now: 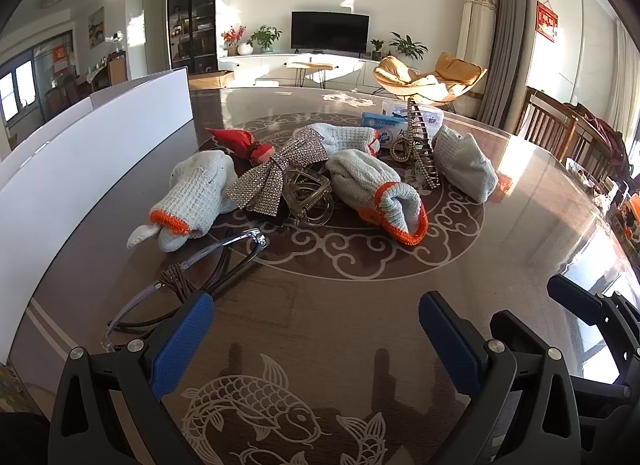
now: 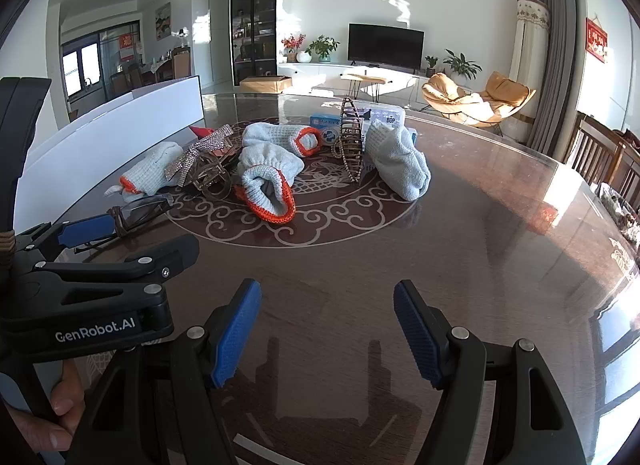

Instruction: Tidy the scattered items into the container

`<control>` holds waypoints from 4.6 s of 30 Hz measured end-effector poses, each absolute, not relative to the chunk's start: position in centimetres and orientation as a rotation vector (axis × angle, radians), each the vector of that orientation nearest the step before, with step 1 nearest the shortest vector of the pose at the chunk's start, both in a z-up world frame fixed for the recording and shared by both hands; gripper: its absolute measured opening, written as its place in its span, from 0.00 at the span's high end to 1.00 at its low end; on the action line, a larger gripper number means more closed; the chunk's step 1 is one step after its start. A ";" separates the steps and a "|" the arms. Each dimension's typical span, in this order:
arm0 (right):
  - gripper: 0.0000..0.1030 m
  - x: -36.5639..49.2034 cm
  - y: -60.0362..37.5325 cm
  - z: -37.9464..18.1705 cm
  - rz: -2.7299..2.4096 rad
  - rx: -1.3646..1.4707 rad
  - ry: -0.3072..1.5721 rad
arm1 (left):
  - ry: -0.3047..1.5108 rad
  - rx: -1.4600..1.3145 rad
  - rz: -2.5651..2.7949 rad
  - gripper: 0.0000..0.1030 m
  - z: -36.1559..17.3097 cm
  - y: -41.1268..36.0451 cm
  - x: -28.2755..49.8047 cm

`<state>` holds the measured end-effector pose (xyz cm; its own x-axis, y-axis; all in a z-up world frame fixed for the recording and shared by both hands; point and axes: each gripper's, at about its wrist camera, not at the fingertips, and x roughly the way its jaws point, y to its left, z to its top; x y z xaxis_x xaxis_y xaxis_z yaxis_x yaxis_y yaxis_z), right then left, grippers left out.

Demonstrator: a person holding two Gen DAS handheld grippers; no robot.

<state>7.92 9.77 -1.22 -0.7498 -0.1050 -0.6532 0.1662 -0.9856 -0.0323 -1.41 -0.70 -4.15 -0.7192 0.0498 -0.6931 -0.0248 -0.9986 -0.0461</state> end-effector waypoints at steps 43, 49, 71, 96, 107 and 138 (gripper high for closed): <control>0.31 7.7 9.6 -1.3 -2.778 1.056 0.136 | -0.034 -1.153 2.874 0.00 -4.1 -0.6 -1.2; 0.31 7.8 9.6 -1.4 -2.785 1.058 0.142 | -0.031 -1.151 2.875 0.00 -4.1 -0.5 -1.1; 0.31 7.9 9.6 -1.3 -2.787 1.047 0.127 | -0.057 -1.126 2.866 0.00 -3.9 -0.7 -1.0; 0.31 7.9 12.7 -1.0 -2.752 0.994 -0.181 | 0.171 -1.142 2.778 0.00 -1.2 -2.6 1.6; 0.31 8.2 13.1 -0.8 -2.770 0.967 -0.209 | 0.280 -1.362 2.775 0.00 -3.6 -7.4 1.6; 0.31 8.1 13.1 -1.0 -2.736 0.978 -0.219 | 0.200 -1.386 2.539 0.00 -6.6 -10.4 -6.0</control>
<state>8.10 13.11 -1.00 -0.7516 -0.2622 -0.6053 0.1627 -0.9630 0.2151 -5.98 -10.39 -6.63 -0.5208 0.1448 -0.8413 -0.2749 -0.9615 0.0047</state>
